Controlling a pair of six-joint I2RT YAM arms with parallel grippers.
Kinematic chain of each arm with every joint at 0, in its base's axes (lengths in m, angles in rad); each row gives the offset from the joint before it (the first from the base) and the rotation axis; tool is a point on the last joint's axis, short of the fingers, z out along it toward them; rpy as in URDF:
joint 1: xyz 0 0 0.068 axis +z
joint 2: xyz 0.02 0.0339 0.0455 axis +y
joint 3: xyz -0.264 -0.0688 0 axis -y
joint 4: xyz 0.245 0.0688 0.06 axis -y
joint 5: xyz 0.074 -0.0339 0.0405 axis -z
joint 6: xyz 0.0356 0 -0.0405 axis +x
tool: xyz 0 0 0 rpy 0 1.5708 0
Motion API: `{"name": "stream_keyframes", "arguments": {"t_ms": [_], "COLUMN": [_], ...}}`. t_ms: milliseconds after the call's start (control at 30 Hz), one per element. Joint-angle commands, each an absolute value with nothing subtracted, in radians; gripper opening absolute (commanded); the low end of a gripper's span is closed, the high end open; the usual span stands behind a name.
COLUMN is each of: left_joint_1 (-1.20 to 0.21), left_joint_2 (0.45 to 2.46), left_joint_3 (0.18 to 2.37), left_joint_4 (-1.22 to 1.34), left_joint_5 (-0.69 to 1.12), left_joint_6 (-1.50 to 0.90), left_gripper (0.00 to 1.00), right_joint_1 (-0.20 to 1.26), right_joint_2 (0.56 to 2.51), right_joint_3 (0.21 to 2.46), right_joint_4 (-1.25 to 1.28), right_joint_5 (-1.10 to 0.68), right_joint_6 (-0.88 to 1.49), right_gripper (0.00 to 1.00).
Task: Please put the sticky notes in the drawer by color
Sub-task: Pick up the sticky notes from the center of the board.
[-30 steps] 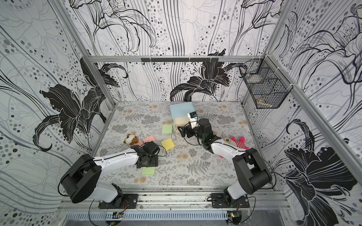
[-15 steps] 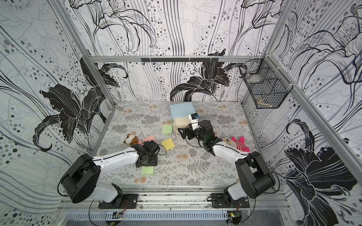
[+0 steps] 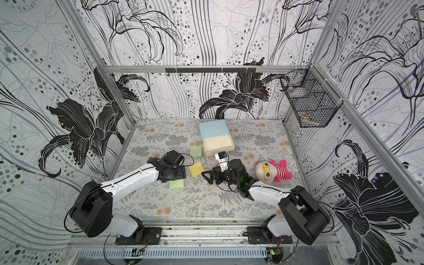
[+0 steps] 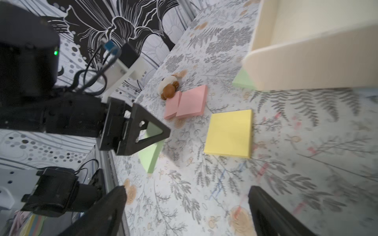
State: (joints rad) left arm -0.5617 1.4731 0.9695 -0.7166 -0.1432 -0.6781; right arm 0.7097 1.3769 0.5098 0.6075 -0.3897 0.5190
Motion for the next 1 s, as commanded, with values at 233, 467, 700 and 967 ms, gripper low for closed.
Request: {"name": "stream_keyframes", "arguments": {"t_ms": [233,467,700,967], "left_joint_1": [-0.528,-0.511,-0.507,-0.501], "left_joint_2": [1.471,1.474,1.472,1.462], "left_joint_3": [1.065,1.086,1.089,1.095], "left_joint_4": [-0.645,-0.618,-0.6,-0.603], "left_joint_5": [-0.031,0.026,0.053,0.058], "left_joint_6": [-0.634,-0.636,-0.643,-0.642], "left_gripper": [0.82,0.82,0.82,0.82], "right_joint_1": [0.846,0.865,0.865,0.865], "right_joint_2": [1.55,1.644,1.724,1.775], "right_joint_3": [0.557,0.612,0.67,0.713], "right_joint_4": [0.88,0.937,0.924,0.891], "right_joint_5": [-0.346,-0.386,-0.419,-0.423], "right_joint_6": [0.66,0.681,0.676,0.678], "right_gripper": [0.99,0.91,0.79,0.63]}}
